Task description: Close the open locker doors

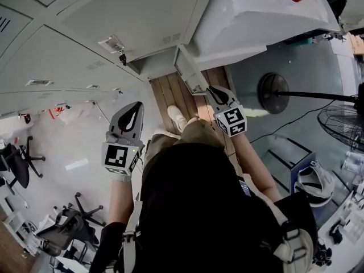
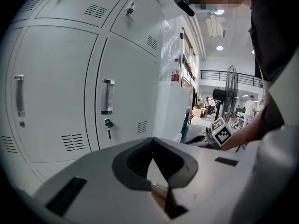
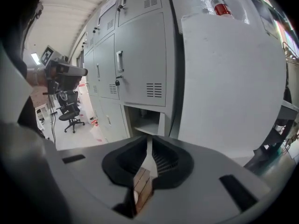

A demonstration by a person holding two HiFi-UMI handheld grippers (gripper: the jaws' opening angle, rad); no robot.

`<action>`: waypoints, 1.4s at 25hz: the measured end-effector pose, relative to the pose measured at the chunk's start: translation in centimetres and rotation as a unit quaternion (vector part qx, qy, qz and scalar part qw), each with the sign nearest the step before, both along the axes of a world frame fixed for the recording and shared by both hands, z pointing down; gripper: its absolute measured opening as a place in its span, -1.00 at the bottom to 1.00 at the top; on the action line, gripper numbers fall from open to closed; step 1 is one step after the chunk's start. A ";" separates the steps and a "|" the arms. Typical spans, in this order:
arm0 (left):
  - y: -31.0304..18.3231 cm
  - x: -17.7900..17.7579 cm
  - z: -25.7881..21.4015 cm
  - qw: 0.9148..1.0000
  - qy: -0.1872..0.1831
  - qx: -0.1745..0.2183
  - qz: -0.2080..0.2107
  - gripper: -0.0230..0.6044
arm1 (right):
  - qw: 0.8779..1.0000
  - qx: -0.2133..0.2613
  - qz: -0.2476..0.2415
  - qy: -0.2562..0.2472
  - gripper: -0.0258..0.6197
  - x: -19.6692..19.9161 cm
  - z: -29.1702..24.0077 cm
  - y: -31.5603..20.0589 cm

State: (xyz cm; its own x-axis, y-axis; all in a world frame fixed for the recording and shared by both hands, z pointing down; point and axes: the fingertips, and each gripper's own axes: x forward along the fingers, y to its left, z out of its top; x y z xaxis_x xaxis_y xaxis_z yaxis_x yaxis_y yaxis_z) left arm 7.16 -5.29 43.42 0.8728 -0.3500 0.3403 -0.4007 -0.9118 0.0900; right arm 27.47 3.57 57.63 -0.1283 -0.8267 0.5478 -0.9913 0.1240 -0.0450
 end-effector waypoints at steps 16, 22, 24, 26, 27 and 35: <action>0.7 0.4 1.0 1.000 -0.019 -0.008 0.011 -0.90 | 0.997 -0.073 0.017 -0.010 -0.52 0.9 6.4 1.4; 0.7 -0.3 0.9 1.000 -0.015 -0.007 0.002 -0.90 | 0.997 -0.080 0.001 -0.013 -0.51 -0.2 6.6 1.2; 0.8 -0.8 1.1 1.000 -0.016 -0.011 -0.002 -0.90 | 0.996 -0.082 -0.009 -0.014 -0.51 -1.0 6.6 0.9; 0.9 -1.2 1.2 1.000 -0.017 -0.013 -0.006 -0.90 | 0.996 -0.083 -0.018 -0.016 -0.51 -1.7 6.7 0.7; 1.0 -1.4 1.1 1.000 -0.016 -0.013 -0.007 -0.90 | 0.996 -0.084 -0.022 -0.017 -0.51 -2.0 6.7 0.6; 1.5 -4.0 1.1 0.999 -0.017 -0.013 -0.039 -0.90 | 0.993 -0.088 -0.071 -0.027 -0.51 -5.3 6.5 -0.4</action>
